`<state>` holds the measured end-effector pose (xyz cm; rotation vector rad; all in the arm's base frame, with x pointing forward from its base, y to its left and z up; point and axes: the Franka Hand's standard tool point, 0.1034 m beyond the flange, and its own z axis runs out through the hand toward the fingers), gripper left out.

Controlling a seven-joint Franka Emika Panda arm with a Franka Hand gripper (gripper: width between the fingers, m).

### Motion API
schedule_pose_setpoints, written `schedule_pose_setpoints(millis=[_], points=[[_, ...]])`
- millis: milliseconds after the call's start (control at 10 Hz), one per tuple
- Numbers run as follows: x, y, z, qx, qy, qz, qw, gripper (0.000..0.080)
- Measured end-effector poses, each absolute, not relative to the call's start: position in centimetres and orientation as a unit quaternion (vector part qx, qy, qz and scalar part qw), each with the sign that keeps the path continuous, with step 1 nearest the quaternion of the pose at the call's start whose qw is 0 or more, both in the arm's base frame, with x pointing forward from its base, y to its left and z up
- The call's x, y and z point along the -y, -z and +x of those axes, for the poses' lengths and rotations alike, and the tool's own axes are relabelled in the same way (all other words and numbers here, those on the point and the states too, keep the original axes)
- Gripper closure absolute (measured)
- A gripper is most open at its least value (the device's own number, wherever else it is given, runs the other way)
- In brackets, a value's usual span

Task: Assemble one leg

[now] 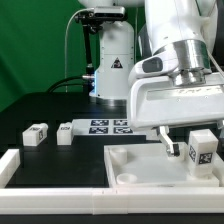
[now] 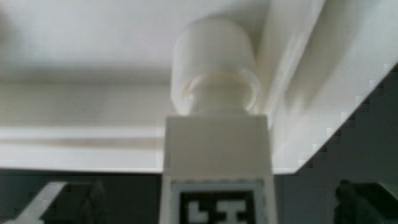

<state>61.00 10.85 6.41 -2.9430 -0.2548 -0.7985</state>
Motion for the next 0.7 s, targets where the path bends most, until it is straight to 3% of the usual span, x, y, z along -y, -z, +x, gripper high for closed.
schedule_pose_setpoints(millis=[200,700], points=[[-9.97,-7.08,61.93,0.078,0.227,-0.97,0.042,0.015],[-10.96,-7.68,61.43,0.083,-0.019,-0.993,0.077,0.015]])
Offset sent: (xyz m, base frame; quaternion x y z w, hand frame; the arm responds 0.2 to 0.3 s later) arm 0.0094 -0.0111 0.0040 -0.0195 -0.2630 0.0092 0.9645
